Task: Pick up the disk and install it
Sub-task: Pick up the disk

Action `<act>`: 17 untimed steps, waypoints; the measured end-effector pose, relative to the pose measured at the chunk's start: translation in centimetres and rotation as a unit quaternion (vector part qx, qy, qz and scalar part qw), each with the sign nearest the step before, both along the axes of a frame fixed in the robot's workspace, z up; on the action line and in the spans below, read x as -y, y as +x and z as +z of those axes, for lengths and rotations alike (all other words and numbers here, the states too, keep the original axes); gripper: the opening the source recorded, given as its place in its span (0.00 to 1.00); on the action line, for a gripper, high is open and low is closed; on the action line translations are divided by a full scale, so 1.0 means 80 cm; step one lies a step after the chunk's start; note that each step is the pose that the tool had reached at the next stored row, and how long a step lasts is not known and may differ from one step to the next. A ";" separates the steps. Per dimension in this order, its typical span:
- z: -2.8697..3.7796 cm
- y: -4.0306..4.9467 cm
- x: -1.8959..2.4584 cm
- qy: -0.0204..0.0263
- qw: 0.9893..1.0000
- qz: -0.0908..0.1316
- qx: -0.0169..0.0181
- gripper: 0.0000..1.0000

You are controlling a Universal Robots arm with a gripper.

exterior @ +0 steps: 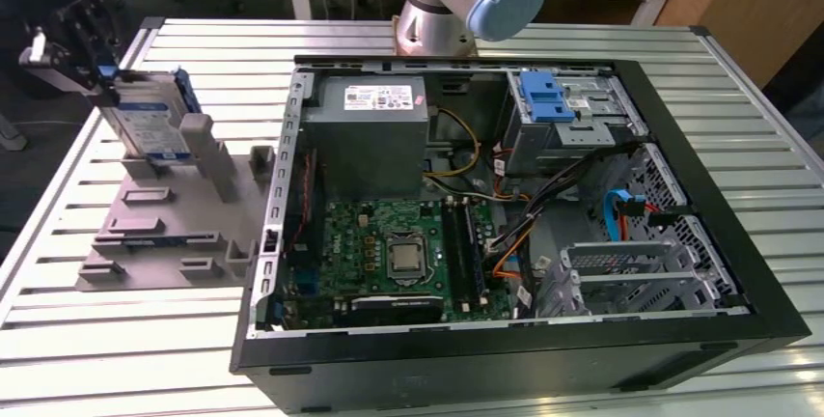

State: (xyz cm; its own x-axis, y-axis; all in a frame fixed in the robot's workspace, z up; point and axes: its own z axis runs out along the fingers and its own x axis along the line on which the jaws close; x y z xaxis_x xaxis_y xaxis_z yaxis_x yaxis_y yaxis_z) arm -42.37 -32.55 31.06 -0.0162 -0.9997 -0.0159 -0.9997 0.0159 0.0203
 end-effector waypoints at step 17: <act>0.0183 0.000 0.0000 0.000 1.000 0.000 0.000 0.37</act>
State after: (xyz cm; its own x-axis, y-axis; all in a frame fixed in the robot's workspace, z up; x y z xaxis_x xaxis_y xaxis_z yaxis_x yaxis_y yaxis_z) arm -42.37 -32.55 32.52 -0.0162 -0.9997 -0.0159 -0.9997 0.0159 0.0204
